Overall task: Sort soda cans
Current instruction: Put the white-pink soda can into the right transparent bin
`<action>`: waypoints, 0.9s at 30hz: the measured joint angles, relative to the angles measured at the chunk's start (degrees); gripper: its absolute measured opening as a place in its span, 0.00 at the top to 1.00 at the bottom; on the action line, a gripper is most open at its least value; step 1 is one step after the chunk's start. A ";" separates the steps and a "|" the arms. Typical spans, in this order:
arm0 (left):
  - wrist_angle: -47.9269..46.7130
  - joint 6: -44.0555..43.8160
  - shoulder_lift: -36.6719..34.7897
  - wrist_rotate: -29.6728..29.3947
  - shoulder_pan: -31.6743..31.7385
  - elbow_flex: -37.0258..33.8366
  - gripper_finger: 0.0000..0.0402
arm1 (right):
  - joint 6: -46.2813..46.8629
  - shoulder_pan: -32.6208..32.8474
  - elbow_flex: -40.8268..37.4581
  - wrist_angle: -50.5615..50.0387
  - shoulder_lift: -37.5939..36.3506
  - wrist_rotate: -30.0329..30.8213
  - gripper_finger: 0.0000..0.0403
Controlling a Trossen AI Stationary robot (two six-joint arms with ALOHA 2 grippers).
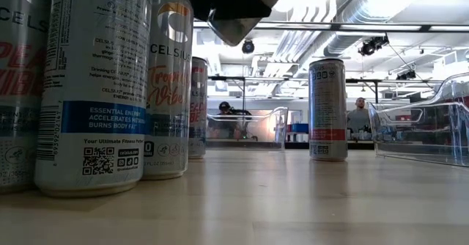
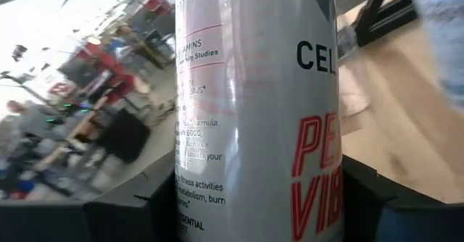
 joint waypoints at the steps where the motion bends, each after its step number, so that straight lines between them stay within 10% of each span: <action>1: 0.26 0.72 0.00 -0.75 -0.22 0.00 0.42 | -0.40 -0.14 0.00 0.55 0.16 0.14 0.19; 14: 2.91 4.03 0.00 -2.97 -2.08 0.02 0.42 | -15.45 -5.58 -0.05 13.03 0.43 -5.38 0.20; 21: 2.78 4.47 0.00 -4.46 -2.24 0.02 0.42 | -17.03 -5.96 -0.05 13.60 0.43 -5.91 0.42; 27: 2.53 3.89 -0.26 -7.76 -2.05 0.07 0.12 | -12.61 -5.20 2.69 5.50 0.33 -6.70 0.41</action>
